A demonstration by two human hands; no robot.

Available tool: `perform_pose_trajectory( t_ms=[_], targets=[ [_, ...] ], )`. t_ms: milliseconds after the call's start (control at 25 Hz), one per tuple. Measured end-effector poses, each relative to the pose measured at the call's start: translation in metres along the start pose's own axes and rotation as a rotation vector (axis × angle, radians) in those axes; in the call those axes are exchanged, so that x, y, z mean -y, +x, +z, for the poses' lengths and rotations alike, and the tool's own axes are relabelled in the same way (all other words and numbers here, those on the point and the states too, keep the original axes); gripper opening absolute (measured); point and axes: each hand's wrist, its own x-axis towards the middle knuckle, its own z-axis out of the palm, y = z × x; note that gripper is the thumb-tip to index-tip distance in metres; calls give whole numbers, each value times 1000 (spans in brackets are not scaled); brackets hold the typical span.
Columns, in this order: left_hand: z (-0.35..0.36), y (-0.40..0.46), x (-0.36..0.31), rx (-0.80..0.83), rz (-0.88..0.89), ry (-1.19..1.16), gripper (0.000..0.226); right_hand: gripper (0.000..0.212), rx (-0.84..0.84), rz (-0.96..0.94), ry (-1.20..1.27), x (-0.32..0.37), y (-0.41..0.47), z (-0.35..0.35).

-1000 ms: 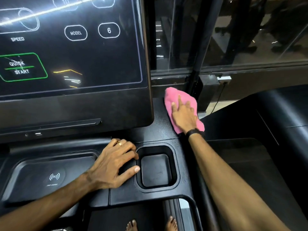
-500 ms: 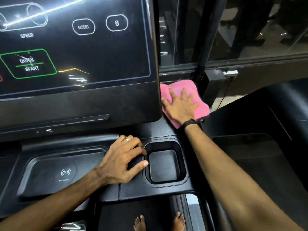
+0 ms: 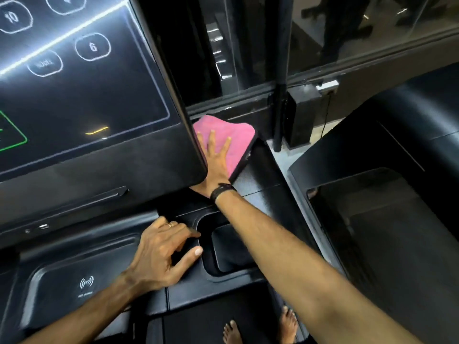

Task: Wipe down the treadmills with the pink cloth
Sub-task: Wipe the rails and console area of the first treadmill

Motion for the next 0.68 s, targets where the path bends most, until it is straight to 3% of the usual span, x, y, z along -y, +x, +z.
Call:
perform_pose_trajectory(
  t_ms=[200,400,560,680],
  targets=[
    [1,0,2,-35,26,-48,43,58,-204,-132,162,19,-68,29],
    [1,-2,0,-32,-17,-5,47,76,19,-60,-79,13,0,-6],
    [3,-3,1,-36,8,-5,45,47,-161,-184,206,23,-71,22],
    [1,-2,2,-37,-8,-25,46,52,-143,-70,204,-12,-44,10]
  ],
)
